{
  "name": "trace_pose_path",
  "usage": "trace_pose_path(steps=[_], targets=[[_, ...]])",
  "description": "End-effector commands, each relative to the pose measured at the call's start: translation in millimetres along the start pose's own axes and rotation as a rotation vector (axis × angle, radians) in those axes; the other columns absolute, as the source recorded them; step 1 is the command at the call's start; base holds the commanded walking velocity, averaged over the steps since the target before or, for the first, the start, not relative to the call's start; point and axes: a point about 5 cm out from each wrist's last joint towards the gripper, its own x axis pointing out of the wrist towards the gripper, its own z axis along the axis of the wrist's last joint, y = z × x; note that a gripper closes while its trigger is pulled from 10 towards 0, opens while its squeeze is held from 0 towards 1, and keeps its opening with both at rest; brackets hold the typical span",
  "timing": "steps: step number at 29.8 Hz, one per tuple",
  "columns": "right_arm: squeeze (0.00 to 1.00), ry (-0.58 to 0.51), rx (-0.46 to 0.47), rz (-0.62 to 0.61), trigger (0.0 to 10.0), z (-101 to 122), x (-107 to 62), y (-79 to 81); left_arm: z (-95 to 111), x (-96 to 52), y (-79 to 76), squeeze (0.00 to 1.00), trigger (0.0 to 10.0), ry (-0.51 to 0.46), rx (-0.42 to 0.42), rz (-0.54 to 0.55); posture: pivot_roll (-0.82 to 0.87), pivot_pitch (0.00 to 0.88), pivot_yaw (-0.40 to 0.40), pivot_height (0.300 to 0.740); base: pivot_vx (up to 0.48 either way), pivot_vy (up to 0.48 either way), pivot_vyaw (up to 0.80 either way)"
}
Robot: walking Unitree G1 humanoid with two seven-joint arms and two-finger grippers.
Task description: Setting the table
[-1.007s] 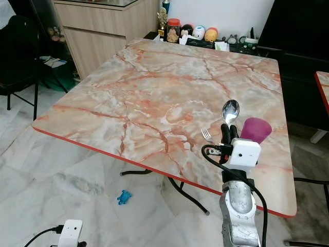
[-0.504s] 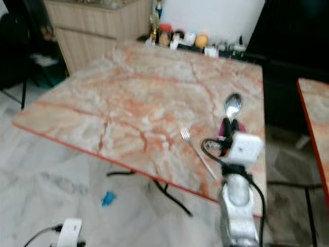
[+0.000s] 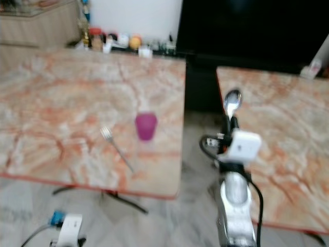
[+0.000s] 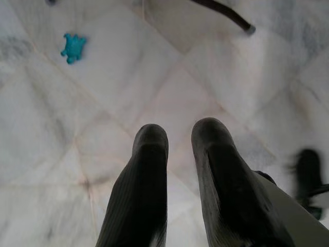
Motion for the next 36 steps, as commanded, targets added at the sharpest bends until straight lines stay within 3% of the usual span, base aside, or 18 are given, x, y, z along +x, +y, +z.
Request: trace_pose_path(steps=[1,16,23,36], targets=[[0.0,-0.007,-0.01,-0.015,10.0,2.0,0.5,-4.6,-6.2,-0.9,-6.0,0.0,10.0,0.02,-0.007,-0.014,0.03,0.0,-0.015,0.74,0.0,-0.368,0.0],[0.0,-0.001,-0.023,-0.037,10.0,3.4,2.6,-10.1,-5.4,-0.7,-6.0,0.0,10.0,0.019,-0.009,-0.011,0.02,0.0,-0.013,0.74,0.0,-0.36,0.0],[0.0,-0.005,-0.002,-0.035,10.0,3.9,4.8,-9.0,-5.0,-0.7,-5.8,0.0,10.0,0.017,-0.009,-0.011,0.02,0.0,-0.012,0.74,0.0,-0.338,-0.77],[0.0,-0.014,0.004,-0.025,10.0,4.8,4.0,-6.1,-4.3,-0.5,-5.1,0.0,10.0,0.016,-0.007,-0.01,0.02,0.0,-0.01,0.74,0.0,-0.331,0.0]])
